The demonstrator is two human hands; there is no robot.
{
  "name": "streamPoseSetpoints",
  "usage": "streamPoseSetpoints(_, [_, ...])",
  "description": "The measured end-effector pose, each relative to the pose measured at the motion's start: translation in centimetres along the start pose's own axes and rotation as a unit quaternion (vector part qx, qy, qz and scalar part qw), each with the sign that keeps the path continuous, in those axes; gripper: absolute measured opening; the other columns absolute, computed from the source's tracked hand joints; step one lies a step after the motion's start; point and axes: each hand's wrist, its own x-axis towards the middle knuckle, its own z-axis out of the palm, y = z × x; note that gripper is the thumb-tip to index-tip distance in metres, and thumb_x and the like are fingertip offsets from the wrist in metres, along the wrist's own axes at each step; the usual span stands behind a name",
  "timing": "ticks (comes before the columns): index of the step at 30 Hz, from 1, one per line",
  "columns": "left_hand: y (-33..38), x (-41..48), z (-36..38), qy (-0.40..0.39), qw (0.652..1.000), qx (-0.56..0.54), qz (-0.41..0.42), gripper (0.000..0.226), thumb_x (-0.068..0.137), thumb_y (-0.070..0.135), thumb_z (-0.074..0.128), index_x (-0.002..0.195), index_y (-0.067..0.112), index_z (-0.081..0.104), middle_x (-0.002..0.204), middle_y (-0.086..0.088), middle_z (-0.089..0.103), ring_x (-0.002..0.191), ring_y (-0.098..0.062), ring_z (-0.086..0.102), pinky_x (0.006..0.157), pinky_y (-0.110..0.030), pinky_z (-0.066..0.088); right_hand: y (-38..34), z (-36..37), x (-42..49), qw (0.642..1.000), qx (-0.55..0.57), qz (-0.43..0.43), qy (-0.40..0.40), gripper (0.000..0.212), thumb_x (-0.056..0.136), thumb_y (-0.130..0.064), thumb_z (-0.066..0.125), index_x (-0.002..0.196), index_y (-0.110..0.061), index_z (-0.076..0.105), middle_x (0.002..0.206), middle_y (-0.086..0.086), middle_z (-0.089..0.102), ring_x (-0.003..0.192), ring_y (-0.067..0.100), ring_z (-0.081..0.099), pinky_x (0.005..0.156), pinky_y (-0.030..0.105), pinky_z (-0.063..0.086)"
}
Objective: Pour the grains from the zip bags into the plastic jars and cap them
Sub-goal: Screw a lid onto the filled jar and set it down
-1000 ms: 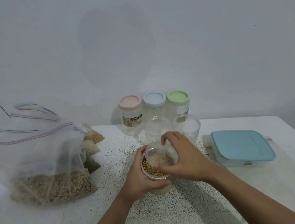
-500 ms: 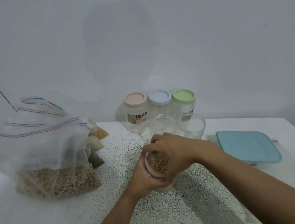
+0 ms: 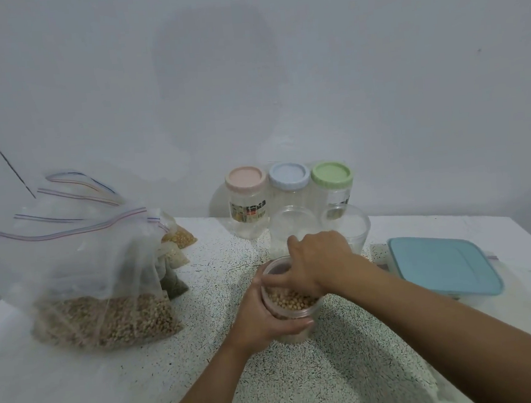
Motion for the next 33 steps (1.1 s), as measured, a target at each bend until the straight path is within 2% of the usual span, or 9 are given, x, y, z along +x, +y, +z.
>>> streamPoseSetpoints(2, [0.0, -0.1, 0.0, -0.001, 1.000, -0.007, -0.002, 0.099, 0.058, 0.006, 0.098, 0.140, 0.024, 0.047, 0.130, 0.003, 0.066, 0.126, -0.020, 0.062, 0.096, -0.033, 0.055, 0.2, -0.3, -0.4, 1.000, -0.011, -0.004, 0.025, 0.108, 0.064, -0.104, 0.018, 0.111, -0.014, 0.057, 0.081, 0.001, 0.055, 0.074, 0.023, 0.056, 0.065, 0.035, 0.040])
streamPoseSetpoints(5, [0.0, 0.1, 0.0, -0.006, 1.000, -0.012, -0.005, 0.100, 0.059, 0.003, 0.097, 0.142, 0.024, 0.045, 0.130, -0.002, 0.066, 0.125, -0.023, 0.063, 0.097, -0.035, 0.056, 0.5, -0.6, -0.6, 0.996, 0.041, -0.077, -0.011, 0.103, 0.065, -0.101, 0.038, 0.136, -0.026, 0.049, 0.109, 0.002, 0.063, 0.096, 0.024, 0.062, 0.083, 0.038, 0.050])
streamPoseSetpoints(9, [-0.4, 0.2, 0.0, -0.010, 1.000, -0.013, -0.010, 0.103, 0.053, 0.014, 0.101, 0.139, 0.025, 0.046, 0.130, -0.003, 0.066, 0.123, -0.023, 0.064, 0.097, -0.038, 0.056, 0.4, -1.2, 0.1, 0.976, 0.098, -0.180, -0.080, 0.079, 0.071, -0.062, 0.079, 0.140, -0.047, 0.045, 0.119, -0.003, 0.055, 0.108, 0.018, 0.053, 0.094, 0.041, 0.052])
streamPoseSetpoints(14, [-0.5, 0.1, 0.0, 0.000, 1.000, 0.002, -0.021, 0.103, 0.045, 0.025, 0.104, 0.134, 0.023, 0.052, 0.123, -0.008, 0.068, 0.115, -0.024, 0.068, 0.095, -0.045, 0.059, 1.0, -1.2, 0.8, 0.956, 0.093, -0.257, -0.111, 0.081, 0.065, -0.036, 0.091, 0.134, -0.050, 0.050, 0.119, -0.003, 0.050, 0.118, 0.021, 0.043, 0.096, 0.043, 0.051])
streamPoseSetpoints(17, [0.1, -0.1, 0.1, 0.004, 1.000, -0.005, -0.013, 0.101, 0.055, 0.011, 0.100, 0.138, 0.029, 0.047, 0.128, 0.000, 0.066, 0.121, -0.016, 0.065, 0.097, -0.034, 0.056, 0.5, -1.5, 0.7, 0.970, 0.081, -0.211, -0.087, 0.079, 0.068, -0.052, 0.087, 0.137, -0.044, 0.049, 0.114, -0.006, 0.053, 0.112, 0.020, 0.051, 0.091, 0.037, 0.052])
streamPoseSetpoints(21, [0.3, -0.2, -0.1, -0.015, 1.000, -0.010, -0.010, 0.100, 0.061, 0.003, 0.096, 0.143, 0.028, 0.044, 0.132, 0.003, 0.065, 0.126, -0.018, 0.062, 0.098, -0.034, 0.055, -0.3, -1.3, 0.6, 0.986, 0.065, -0.132, -0.078, 0.089, 0.067, -0.080, 0.072, 0.137, -0.032, 0.043, 0.103, -0.002, 0.051, 0.097, 0.023, 0.056, 0.078, 0.033, 0.049])
streamPoseSetpoints(28, [-0.2, 0.2, -0.2, -0.028, 1.000, -0.004, -0.013, 0.095, 0.061, -0.012, 0.091, 0.139, 0.018, 0.046, 0.130, -0.006, 0.065, 0.123, -0.021, 0.064, 0.094, -0.029, 0.054, -0.2, -0.8, -0.1, 0.982, 0.077, -0.160, -0.070, 0.078, 0.070, -0.071, 0.075, 0.134, -0.035, 0.047, 0.112, 0.000, 0.059, 0.103, 0.023, 0.060, 0.088, 0.038, 0.054])
streamPoseSetpoints(31, [-0.1, 0.3, -0.3, -0.034, 0.999, 0.001, -0.019, 0.094, 0.058, -0.005, 0.095, 0.133, 0.025, 0.048, 0.124, 0.000, 0.067, 0.117, -0.011, 0.065, 0.092, -0.025, 0.055, 0.5, -0.6, 0.2, 0.971, 0.074, -0.217, -0.061, 0.079, 0.067, -0.061, 0.084, 0.135, -0.042, 0.047, 0.115, -0.005, 0.055, 0.111, 0.020, 0.050, 0.096, 0.039, 0.050])
streamPoseSetpoints(33, [-0.3, 0.5, -0.5, -0.041, 0.999, 0.006, -0.018, 0.095, 0.054, 0.004, 0.098, 0.132, 0.028, 0.049, 0.124, -0.001, 0.067, 0.119, -0.016, 0.064, 0.097, -0.030, 0.055, 1.1, -0.6, 0.4, 0.957, 0.099, -0.265, -0.062, 0.081, 0.065, -0.052, 0.089, 0.134, -0.043, 0.049, 0.119, -0.007, 0.053, 0.114, 0.018, 0.046, 0.100, 0.038, 0.047])
